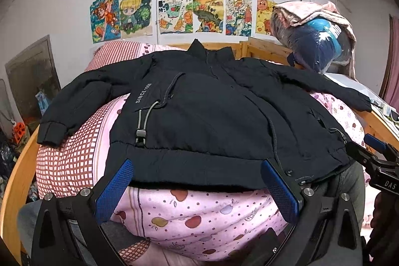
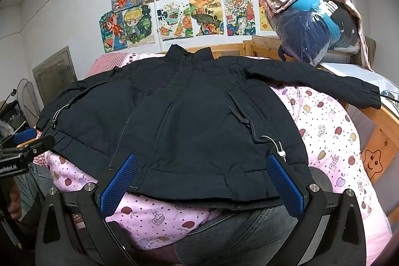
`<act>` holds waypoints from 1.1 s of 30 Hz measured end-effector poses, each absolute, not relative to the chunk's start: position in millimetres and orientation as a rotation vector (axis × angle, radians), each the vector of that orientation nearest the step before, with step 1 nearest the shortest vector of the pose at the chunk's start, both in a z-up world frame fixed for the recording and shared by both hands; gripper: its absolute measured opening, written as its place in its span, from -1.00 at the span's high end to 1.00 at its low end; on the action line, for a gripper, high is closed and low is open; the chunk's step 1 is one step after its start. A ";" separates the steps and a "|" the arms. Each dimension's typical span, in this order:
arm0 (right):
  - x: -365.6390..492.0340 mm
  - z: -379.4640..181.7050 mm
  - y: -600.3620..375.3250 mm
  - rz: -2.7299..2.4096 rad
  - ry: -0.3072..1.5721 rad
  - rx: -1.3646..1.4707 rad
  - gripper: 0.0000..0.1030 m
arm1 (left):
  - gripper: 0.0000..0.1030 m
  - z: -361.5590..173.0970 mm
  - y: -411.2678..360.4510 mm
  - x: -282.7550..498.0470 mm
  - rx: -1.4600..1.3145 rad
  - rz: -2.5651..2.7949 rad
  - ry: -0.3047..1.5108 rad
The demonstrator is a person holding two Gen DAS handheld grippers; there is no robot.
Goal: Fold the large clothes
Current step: 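Grasp the black jacket's sleeve cuff with the right tool and lift it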
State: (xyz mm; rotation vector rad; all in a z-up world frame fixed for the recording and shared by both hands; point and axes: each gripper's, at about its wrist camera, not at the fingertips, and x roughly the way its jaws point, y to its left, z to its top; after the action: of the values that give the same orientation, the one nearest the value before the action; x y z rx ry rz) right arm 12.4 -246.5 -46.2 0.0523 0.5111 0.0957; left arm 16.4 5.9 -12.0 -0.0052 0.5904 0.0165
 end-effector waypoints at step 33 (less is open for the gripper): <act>134.3 -19.5 -334.2 -0.140 0.482 0.116 -0.98 | -1.00 26.4 -11.8 150.8 0.213 0.106 0.644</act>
State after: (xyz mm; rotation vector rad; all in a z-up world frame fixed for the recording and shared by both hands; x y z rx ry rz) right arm 134.3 -334.2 -19.5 0.1165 0.4817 -0.1402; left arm 150.8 -11.8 26.4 0.2133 0.6440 0.1060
